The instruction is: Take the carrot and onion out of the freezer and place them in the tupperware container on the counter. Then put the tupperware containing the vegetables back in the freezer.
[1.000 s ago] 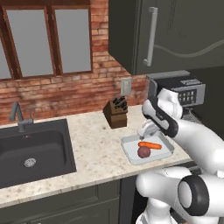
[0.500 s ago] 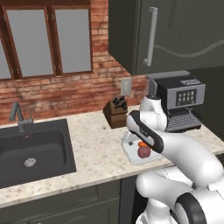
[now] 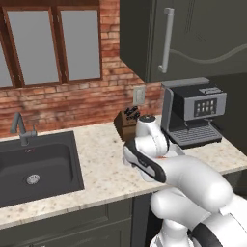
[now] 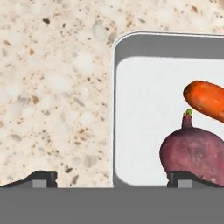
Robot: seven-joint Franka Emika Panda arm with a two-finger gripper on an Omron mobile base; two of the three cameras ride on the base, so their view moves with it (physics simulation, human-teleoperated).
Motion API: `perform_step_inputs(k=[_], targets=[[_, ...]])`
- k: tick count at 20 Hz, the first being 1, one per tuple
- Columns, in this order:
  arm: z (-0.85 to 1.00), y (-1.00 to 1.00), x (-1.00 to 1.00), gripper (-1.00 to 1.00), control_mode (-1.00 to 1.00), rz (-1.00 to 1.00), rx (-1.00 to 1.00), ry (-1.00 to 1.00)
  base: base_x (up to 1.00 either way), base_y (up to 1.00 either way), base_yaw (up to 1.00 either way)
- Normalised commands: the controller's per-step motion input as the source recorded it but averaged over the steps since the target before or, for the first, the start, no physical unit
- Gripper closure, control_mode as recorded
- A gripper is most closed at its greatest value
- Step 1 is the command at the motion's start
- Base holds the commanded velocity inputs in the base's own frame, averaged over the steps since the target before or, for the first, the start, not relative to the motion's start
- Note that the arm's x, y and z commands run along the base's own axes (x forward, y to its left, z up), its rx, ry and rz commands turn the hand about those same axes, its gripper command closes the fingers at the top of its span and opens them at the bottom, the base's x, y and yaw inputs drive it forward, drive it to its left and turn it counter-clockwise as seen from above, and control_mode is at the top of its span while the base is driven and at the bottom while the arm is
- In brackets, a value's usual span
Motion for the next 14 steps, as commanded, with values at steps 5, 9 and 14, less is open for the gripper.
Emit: perform_step_inputs(k=[5,9,14], targets=[[-0.07,0.00,0.22,-1.00,-1.00,-0.01,0.00,0.00,0.00,0.00,0.00],[-0.23,0.00,0.29,-1.00,-1.00,0.00,0.00,0.00,0.00,0.00,0.00],[-0.30,0.00,0.26,-1.00,-1.00,0.00,0.00,0.00,0.00,0.00,0.00]])
